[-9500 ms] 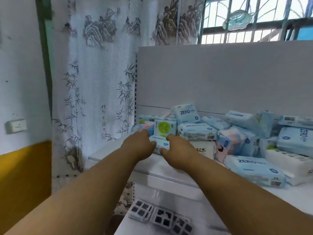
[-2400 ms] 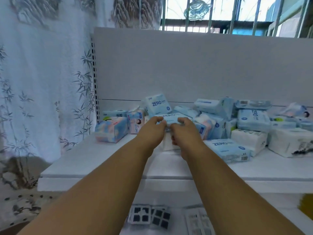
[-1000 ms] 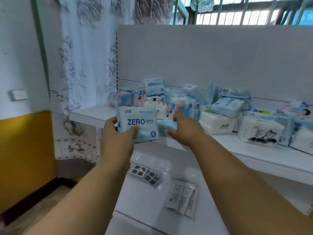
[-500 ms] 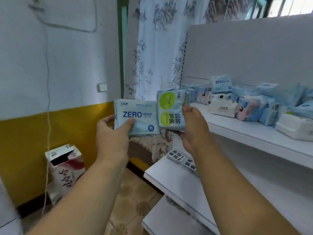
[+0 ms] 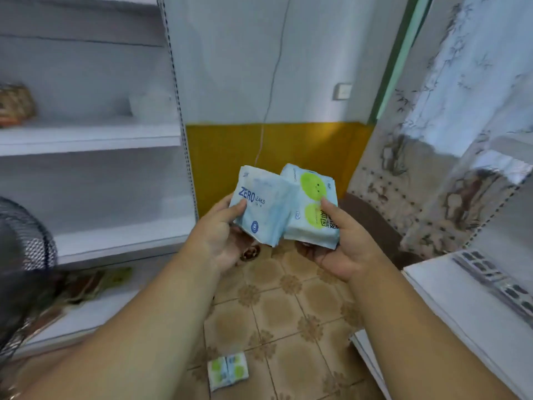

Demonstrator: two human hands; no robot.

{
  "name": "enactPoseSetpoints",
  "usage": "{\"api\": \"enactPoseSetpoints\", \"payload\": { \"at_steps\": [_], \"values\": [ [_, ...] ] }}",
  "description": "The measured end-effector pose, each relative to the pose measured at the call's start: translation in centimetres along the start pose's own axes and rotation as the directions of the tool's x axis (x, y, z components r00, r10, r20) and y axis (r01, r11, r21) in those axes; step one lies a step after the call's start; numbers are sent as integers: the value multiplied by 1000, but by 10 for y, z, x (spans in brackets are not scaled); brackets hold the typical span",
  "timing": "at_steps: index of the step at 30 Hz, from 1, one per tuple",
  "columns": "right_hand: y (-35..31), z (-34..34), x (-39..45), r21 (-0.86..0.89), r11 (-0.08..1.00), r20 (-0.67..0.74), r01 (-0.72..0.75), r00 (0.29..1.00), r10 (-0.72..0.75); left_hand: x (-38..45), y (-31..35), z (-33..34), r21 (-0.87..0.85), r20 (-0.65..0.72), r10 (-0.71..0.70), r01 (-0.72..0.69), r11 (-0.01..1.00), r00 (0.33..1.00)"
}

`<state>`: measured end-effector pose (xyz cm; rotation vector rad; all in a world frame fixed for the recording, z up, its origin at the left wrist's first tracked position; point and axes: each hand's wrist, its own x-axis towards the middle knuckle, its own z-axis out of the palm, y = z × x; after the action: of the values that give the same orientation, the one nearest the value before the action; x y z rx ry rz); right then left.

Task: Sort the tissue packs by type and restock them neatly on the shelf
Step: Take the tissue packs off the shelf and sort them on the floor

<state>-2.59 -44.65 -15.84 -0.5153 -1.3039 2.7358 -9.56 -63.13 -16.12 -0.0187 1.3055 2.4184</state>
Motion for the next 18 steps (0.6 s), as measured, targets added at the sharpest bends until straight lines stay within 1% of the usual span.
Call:
{"api": "enactPoseSetpoints", "payload": {
  "at_steps": [1,3,4,7,9,11,14,16,18],
  "values": [
    [13,2,13,24,999,-18,-43,999,44,7,-4,-16,27,-28,-10,11,1000,1000],
    [26,-4,33,43,997,-49,-61,997,63,19,-11,-37,53,-83,-9,13,998,997],
    [31,-8,46,13,997,-55,-70,996,70,26,-15,-47,45,-136,-2,9,999,991],
    [38,-21,85,-149,983,-34,-111,994,107,54,-31,-72,10,-306,23,-21,1000,952],
    [44,-35,114,-224,966,-18,-126,992,125,73,-44,-82,38,-368,42,-31,999,929],
    [52,-53,145,-264,957,-21,-118,993,117,93,-59,-89,71,-433,56,-28,997,900],
    [72,-90,198,-342,928,4,-148,987,159,128,-90,-99,166,-507,63,25,986,860],
    [92,-110,229,-416,886,32,-205,970,240,153,-114,-105,211,-539,46,82,974,841],
    [116,-129,255,-450,851,19,-271,950,313,180,-140,-112,222,-600,37,122,967,799]
  ]
}}
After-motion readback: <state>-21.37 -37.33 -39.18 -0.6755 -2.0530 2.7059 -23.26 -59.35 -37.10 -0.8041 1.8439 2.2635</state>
